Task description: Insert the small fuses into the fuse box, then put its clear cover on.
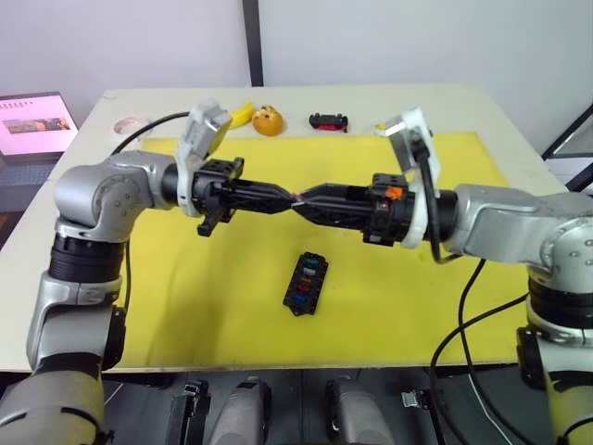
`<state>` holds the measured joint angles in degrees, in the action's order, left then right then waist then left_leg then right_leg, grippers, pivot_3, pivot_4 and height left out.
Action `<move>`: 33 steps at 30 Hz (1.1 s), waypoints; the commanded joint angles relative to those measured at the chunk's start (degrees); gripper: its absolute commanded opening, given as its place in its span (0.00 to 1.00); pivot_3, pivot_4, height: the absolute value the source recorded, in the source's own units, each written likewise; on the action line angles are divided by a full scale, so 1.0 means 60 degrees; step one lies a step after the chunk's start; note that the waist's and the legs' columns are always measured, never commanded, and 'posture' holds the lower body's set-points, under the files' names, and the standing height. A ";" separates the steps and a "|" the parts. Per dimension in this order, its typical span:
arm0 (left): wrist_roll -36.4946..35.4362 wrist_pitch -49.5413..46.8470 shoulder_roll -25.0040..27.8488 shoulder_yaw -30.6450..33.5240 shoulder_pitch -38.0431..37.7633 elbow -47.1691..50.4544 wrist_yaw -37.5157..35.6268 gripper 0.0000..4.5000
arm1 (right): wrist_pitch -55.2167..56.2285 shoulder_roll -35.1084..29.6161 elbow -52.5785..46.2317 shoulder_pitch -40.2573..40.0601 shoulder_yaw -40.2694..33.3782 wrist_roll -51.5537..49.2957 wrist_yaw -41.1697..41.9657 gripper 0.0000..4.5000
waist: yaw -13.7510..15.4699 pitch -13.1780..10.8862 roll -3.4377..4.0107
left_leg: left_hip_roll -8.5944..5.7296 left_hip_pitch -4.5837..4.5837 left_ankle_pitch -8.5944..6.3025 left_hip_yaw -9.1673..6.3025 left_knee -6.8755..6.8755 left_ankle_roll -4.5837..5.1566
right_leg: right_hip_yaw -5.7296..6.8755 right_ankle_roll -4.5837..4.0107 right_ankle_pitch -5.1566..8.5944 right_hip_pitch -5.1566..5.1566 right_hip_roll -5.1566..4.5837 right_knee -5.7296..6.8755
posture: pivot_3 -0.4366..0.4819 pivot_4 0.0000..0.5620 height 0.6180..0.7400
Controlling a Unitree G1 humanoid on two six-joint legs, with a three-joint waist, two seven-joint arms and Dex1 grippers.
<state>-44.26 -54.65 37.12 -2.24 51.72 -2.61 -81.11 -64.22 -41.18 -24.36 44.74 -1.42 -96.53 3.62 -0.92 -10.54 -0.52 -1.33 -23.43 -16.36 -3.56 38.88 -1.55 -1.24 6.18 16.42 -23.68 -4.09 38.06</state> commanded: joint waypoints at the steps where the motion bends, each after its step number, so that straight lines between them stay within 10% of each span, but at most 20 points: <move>1: -0.0062 0.0114 0.0067 0.0046 0.0059 0.0289 0.0001 0.00 | 0.0229 -0.0111 -0.0076 0.0139 -0.0078 -0.0203 0.0013 0.36 | 0.0004 0.0000 0.0000 | 0.0000 0.0000 0.0000 0.0000 0.0000 0.0001 | 0.0000 0.0000 0.0000 0.0000 0.0000 0.0000 | 0.48 0.27 1.00; 15: -0.0053 0.0174 0.0063 0.0034 0.0084 0.0234 0.0014 0.00 | 0.0334 -0.0187 -0.0058 0.0183 0.0055 -0.0303 -0.0024 0.36 | 0.0005 0.0000 0.0000 | 0.0000 0.0000 0.0000 0.0001 0.0000 0.0000 | -0.0001 0.0000 0.0000 0.0000 0.0000 0.0000 | 0.48 0.27 1.00; 20: -0.0055 0.0166 0.0036 0.0029 0.0086 0.0252 0.0061 0.00 | 0.0305 -0.0249 -0.0042 0.0160 0.0051 -0.0357 -0.0003 0.01 | 0.0010 -0.0001 0.0000 | 0.0000 0.0000 0.0000 0.0001 0.0000 0.0001 | -0.0001 0.0000 0.0000 0.0000 0.0000 -0.0001 | 0.48 0.27 1.00; 33: 0.0178 -0.0033 0.0478 -0.0215 0.0096 0.0272 0.0041 0.00 | 0.0079 -0.0644 -0.0212 0.0252 0.0162 0.0751 0.0758 0.01 | 0.0004 -0.0002 0.0001 | 0.0001 0.0000 -0.0001 0.0002 0.0000 0.0001 | -0.0001 0.0000 0.0000 0.0000 0.0002 -0.0003 | 0.48 0.27 1.00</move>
<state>-44.08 -54.72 38.10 -4.12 51.65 -1.69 -80.84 -63.53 -43.80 -23.94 44.92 0.48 -94.23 6.32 -0.89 -10.55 -0.51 -1.32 -23.44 -16.37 -3.54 38.88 -1.54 -1.24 6.18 16.42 -23.68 -4.08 38.04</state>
